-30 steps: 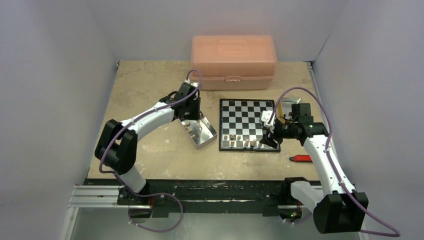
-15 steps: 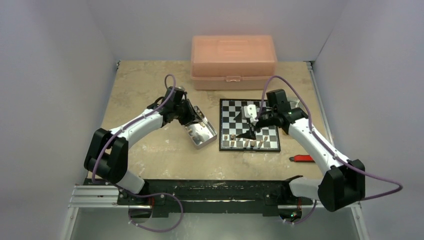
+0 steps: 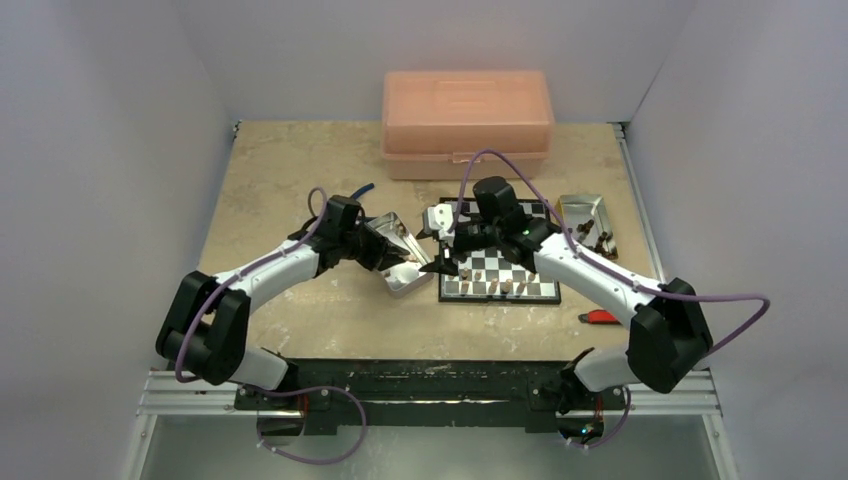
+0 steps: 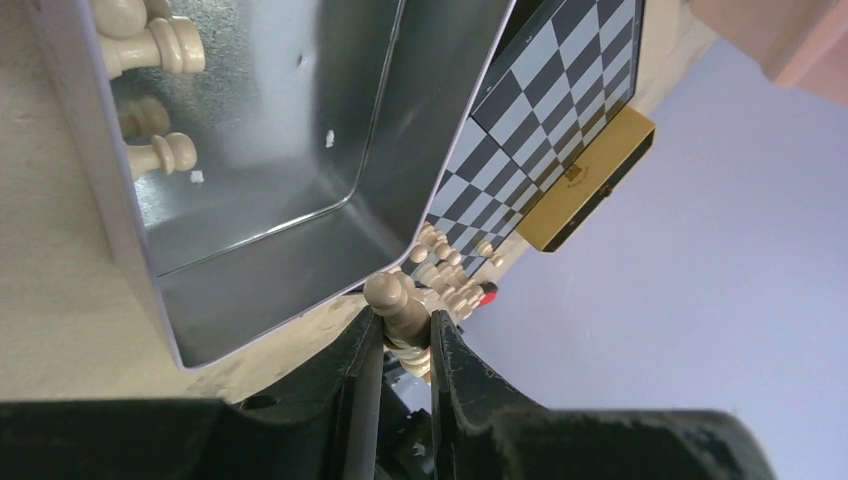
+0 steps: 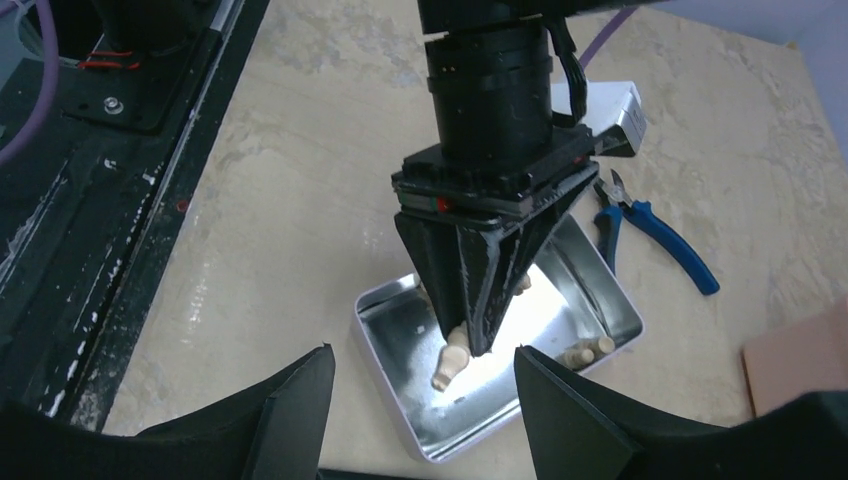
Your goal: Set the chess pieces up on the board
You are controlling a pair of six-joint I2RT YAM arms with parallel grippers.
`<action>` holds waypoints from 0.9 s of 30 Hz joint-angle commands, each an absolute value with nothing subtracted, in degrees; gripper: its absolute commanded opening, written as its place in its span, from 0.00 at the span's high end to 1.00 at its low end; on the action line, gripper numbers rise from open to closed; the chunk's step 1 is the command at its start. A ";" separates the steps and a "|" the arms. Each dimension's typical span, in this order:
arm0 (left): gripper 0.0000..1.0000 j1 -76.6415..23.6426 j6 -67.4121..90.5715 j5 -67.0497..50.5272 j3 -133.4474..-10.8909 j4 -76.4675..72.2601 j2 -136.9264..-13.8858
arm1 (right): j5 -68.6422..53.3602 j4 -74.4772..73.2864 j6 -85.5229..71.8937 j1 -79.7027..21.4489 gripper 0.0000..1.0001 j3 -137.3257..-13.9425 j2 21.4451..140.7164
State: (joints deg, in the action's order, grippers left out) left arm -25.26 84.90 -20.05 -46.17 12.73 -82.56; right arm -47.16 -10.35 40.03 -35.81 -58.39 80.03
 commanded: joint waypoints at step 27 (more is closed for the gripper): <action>1.00 -25.22 98.38 -23.90 -39.01 -4.96 -79.14 | -27.14 3.44 32.28 -41.66 0.60 -55.02 84.83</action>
State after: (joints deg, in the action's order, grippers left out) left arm -25.26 97.03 -22.59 -39.64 -1.74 -79.92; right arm -29.78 0.73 33.34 -41.39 -54.87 85.30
